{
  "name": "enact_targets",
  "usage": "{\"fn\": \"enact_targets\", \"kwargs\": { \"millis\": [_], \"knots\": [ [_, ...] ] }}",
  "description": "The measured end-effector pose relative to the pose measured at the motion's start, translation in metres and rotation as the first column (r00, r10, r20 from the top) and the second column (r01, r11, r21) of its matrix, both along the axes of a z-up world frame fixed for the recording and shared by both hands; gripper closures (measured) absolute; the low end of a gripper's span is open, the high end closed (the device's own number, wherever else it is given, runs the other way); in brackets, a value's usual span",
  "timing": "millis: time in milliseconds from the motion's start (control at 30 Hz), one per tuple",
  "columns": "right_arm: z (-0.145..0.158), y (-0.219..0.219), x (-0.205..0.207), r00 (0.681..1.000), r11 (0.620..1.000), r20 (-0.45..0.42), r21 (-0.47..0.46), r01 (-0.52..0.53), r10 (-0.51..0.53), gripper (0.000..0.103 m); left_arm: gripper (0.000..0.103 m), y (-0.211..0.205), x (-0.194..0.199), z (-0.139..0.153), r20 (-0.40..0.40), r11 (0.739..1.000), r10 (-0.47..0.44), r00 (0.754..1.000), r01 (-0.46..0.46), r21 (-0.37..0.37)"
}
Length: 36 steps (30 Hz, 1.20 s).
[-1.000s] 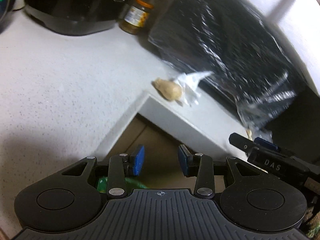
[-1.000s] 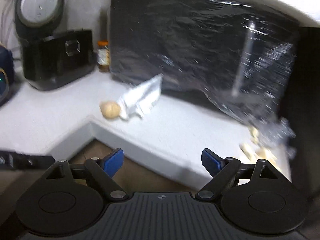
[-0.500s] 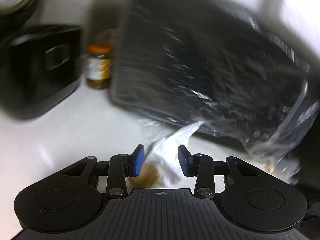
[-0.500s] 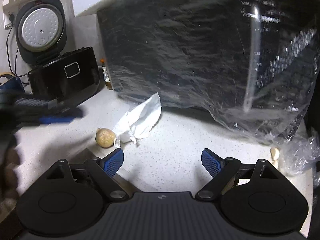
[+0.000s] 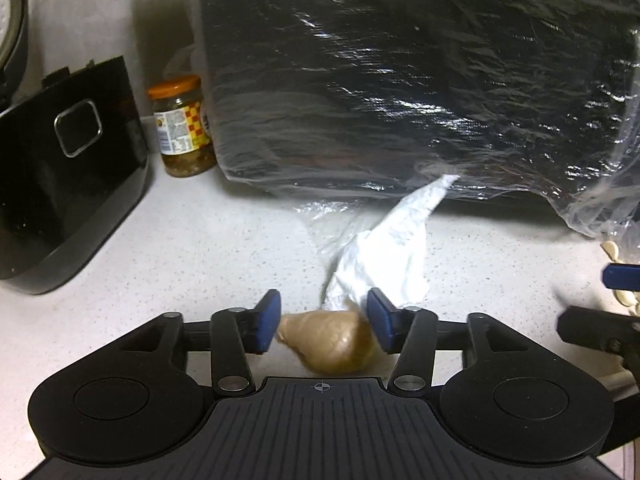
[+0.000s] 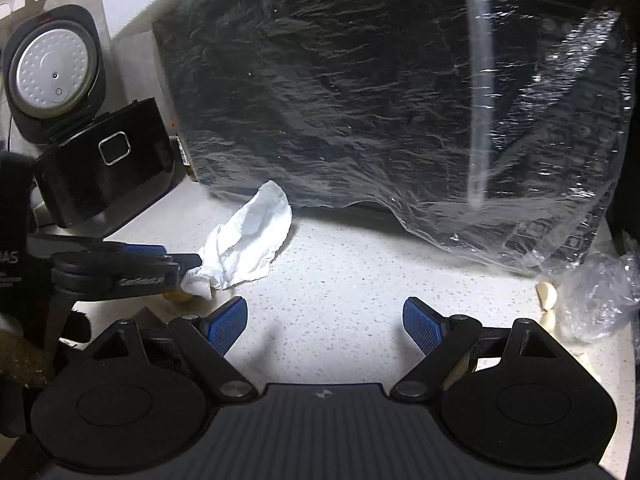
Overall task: Collect trash
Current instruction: 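Lower the right gripper onto the white tissue while the left approaches the ginger root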
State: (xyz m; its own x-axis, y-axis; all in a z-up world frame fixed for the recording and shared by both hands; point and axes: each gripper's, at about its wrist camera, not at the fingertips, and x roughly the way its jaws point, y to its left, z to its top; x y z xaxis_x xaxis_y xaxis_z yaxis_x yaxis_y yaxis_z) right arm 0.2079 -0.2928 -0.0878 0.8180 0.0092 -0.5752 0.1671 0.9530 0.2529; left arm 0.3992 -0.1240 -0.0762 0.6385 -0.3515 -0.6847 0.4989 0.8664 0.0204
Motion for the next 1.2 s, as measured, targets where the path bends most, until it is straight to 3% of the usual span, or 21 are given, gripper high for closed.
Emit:
{"fn": "enact_targets", "kwargs": {
  "millis": [100, 200, 333, 800, 833, 900, 933, 1033, 1200],
  "knots": [
    [0.001, 0.006, 0.009, 1.000, 1.000, 0.001, -0.005, -0.016, 0.016, 0.017, 0.036, 0.007, 0.001, 0.002, 0.011, 1.000, 0.015, 1.000, -0.015, -0.001],
    [0.003, 0.014, 0.018, 0.999, 0.999, 0.008, -0.013, -0.037, 0.037, 0.017, 0.039, 0.017, 0.002, 0.007, 0.032, 0.999, 0.053, 0.998, -0.053, 0.007],
    [0.011, 0.019, 0.028, 0.997, 0.998, 0.033, -0.020, -0.064, 0.064, 0.017, 0.042, 0.035, 0.006, 0.008, -0.003, 0.995, 0.093, 0.996, -0.093, -0.021],
    [0.001, 0.036, 0.119, 0.986, 0.971, -0.039, 0.183, -0.151, 0.161, 0.018, 0.042, 0.046, -0.011, 0.022, -0.052, 0.989, 0.077, 0.996, -0.082, -0.119],
    [-0.001, 0.039, 0.125, 0.986, 0.973, -0.045, 0.178, -0.149, 0.159, 0.025, 0.042, 0.046, -0.012, 0.023, -0.052, 0.989, 0.073, 0.996, -0.079, -0.122],
    [-0.005, 0.043, 0.133, 0.984, 0.974, -0.067, 0.163, -0.155, 0.167, 0.067, 0.042, 0.048, -0.015, 0.023, -0.059, 0.989, 0.068, 0.996, -0.075, -0.130],
    [-0.006, 0.044, 0.135, 0.981, 0.974, -0.083, 0.165, -0.158, 0.173, 0.099, 0.042, 0.050, -0.015, 0.023, -0.069, 0.987, 0.067, 0.995, -0.076, -0.141],
    [-0.003, 0.037, 0.121, 0.986, 0.973, -0.052, 0.179, -0.145, 0.156, 0.100, 0.043, 0.063, -0.010, 0.018, -0.150, 0.968, 0.093, 0.984, -0.125, -0.219],
    [0.003, 0.021, 0.082, 0.998, 0.995, -0.033, 0.082, -0.059, 0.062, 0.100, 0.043, 0.077, -0.002, 0.012, -0.268, 0.908, 0.148, 0.952, -0.239, -0.345]
  ]
}}
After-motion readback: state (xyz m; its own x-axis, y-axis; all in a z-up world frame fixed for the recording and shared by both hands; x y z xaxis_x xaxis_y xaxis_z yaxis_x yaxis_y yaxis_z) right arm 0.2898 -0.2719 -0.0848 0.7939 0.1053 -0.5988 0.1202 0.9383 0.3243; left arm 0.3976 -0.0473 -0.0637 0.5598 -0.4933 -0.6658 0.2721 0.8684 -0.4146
